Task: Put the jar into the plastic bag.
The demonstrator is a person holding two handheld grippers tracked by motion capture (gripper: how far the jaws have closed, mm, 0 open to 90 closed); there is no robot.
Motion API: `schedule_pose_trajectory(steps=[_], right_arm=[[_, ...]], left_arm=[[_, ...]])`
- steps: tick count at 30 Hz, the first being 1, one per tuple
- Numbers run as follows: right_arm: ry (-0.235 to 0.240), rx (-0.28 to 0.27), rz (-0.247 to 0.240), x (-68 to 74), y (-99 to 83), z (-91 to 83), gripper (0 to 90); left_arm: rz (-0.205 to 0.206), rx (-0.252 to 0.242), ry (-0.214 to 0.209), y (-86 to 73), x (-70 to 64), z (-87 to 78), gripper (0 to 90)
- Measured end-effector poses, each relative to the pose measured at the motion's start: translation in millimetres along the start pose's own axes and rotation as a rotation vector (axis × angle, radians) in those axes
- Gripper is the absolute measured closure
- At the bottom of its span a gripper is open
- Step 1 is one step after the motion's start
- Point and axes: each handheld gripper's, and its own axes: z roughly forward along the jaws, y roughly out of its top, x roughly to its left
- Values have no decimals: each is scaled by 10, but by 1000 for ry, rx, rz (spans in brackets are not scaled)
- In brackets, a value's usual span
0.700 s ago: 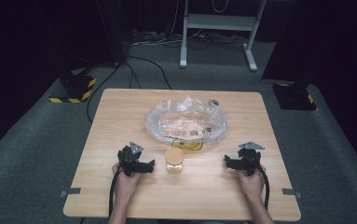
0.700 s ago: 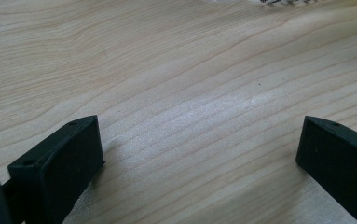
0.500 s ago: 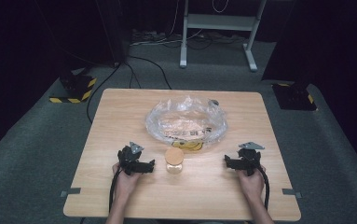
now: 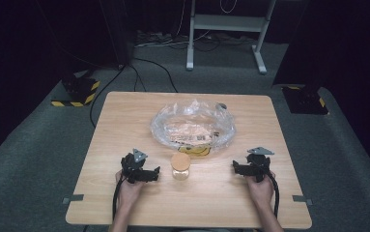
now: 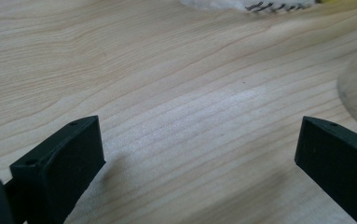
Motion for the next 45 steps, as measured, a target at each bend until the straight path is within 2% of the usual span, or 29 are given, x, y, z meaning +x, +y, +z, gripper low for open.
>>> schedule_pose_trajectory(steps=[3, 7, 11, 21, 22, 25, 34, 39, 45], right_arm=[[0, 0, 0, 1, -1, -1, 77], [0, 0, 1, 2, -2, -2, 78], [0, -1, 1, 4, -4, -4, 78], [1, -1, 2, 5, -5, -6, 79], [1, -1, 2, 5, -6, -6, 79], [1, 0, 2, 6, -6, -7, 79], [1, 0, 2, 6, -7, -8, 79], [1, 0, 2, 6, -7, -8, 79], [1, 0, 2, 6, -7, -7, 79]], left_arm=[[-10, -10, -23, -21, -8, -110, 19], [-3, -4, -39, -66, -19, -187, 19], [24, -7, -62, -126, -86, -281, 21], [21, -26, -154, -201, -299, -398, 25], [34, -20, -162, -204, -320, -404, 25], [39, -27, -193, -207, -417, -392, 27], [24, -35, -252, -178, -581, -338, 36], [55, -25, -264, -155, -718, -257, 47], [61, -32, -251, -122, -832, -127, 73]])
